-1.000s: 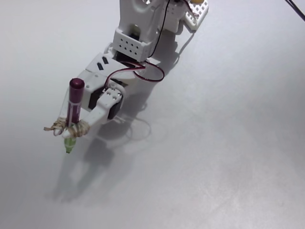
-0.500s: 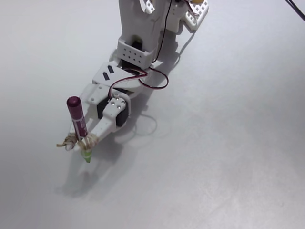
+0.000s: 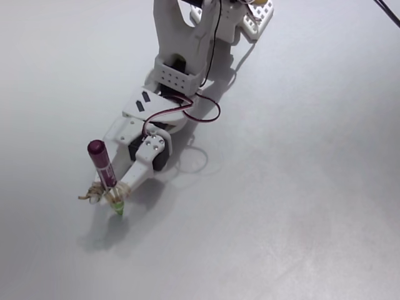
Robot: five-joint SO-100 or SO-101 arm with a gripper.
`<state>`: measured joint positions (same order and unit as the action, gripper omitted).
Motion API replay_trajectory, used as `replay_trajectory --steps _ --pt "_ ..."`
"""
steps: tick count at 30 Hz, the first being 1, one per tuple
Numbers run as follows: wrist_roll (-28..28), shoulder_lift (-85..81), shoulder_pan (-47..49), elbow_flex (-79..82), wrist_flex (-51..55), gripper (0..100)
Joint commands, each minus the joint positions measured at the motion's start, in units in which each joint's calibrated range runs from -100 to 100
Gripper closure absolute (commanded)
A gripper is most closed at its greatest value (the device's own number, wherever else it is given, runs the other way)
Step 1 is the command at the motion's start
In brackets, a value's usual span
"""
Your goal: Draw the capital letter X with the green marker.
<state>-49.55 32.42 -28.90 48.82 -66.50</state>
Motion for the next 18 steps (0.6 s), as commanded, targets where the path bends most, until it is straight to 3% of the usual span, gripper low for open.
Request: replay_trajectory --steps 1,8,18 --pt "0.29 -0.15 0.20 -0.91 -1.54 99" --pt "0.49 0.09 0.49 0.62 -2.69 99" --pt "1.22 -6.05 6.77 14.63 -8.33 99"
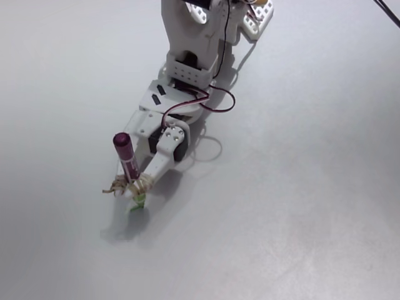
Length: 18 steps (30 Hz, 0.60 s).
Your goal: Draw the capital letter X with the green marker.
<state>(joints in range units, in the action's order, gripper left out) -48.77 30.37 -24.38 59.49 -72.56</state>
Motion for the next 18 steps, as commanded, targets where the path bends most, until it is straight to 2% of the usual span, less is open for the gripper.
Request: replay_trajectory --steps 1,6,18 --pt "0.39 -5.28 2.91 6.11 -2.92 99" --pt "0.54 -7.67 4.53 9.79 -3.74 99" --pt "0.20 -4.16 1.10 -12.39 2.39 99"
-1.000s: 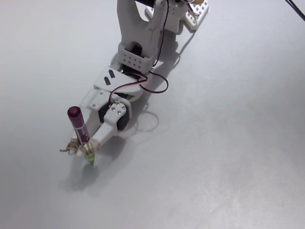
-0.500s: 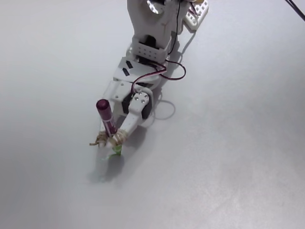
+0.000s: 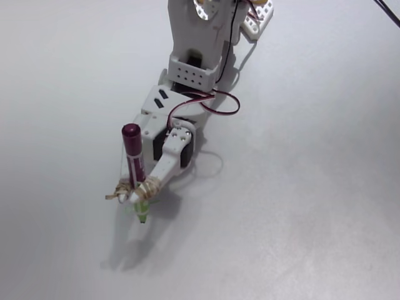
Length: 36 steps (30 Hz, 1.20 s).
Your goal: Draw the capital letter X with the green marker.
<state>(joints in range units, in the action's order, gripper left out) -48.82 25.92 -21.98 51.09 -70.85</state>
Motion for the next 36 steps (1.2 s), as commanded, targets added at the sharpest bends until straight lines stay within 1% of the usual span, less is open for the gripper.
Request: replay_trajectory --steps 1,11,26,36 --pt "0.44 0.45 -1.58 -3.63 1.26 99" --pt "1.12 1.64 -2.16 3.91 -0.30 99" --pt "1.32 5.07 -0.63 1.67 -0.13 99" --pt "0.05 6.51 -3.11 4.72 -0.22 99"
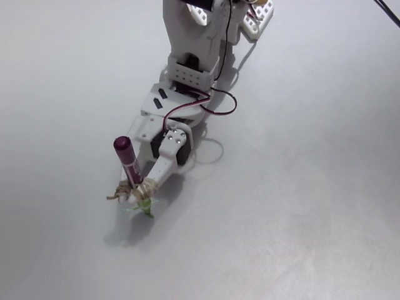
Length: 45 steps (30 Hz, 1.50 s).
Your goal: Draw the capital letter X with the green marker.
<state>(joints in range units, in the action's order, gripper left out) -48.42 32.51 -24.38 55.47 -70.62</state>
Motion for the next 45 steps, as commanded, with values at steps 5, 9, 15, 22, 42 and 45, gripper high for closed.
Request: replay_trajectory --steps 5,9,15,22,42,45 --pt "-1.12 -0.80 -2.23 1.87 -0.45 99" --pt "-1.71 -2.55 -4.90 5.02 -0.61 99" --pt "-2.05 -4.15 -8.61 7.80 -1.43 99" --pt "-0.10 -7.98 -5.47 6.45 1.02 99" --pt "37.90 -85.92 16.24 17.32 98.77 99" --pt "42.34 -92.22 18.05 23.79 99.10 99"
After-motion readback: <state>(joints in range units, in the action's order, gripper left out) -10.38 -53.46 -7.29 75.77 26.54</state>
